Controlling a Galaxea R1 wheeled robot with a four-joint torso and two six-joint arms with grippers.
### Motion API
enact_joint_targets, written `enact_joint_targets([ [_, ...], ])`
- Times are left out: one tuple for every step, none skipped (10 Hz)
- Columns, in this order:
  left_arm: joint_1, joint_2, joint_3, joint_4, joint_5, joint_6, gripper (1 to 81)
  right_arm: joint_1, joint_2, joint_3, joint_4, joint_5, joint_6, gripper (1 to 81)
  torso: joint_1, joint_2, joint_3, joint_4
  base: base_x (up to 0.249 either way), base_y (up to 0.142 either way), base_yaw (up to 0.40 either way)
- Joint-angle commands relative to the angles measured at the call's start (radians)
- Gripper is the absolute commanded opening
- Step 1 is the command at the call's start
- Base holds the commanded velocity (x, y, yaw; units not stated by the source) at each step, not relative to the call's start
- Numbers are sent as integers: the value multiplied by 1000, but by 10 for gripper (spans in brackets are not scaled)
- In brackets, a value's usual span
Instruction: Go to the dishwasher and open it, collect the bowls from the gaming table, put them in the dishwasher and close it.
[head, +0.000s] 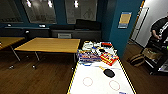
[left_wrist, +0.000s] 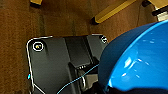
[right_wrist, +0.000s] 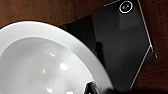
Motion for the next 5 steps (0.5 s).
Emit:
enact_joint_targets([
  [0, 32, -61, 22, 27, 8, 10, 37, 138, -207, -21, -93, -3, 10, 1, 0, 0, 0, 0, 0, 0],
  [0, 37, -71, 22, 27, 9, 10, 35, 147, -223, -21, -94, -3, 10, 1, 0, 0, 0, 0, 0, 0],
  [0, 34, -74, 22, 25, 9, 10, 32, 138, -220, -18, -90, -3, 10, 1, 0, 0, 0, 0, 0, 0],
  [2, 25, -73, 22, 24, 8, 10, 29, 124, -220, -15, -89, -1, 10, 1, 0, 0, 0, 0, 0, 0],
  [2, 11, -71, 21, 21, 8, 10, 25, 106, -208, -13, -86, -1, 10, 1, 0, 0, 0, 0, 0, 0],
])
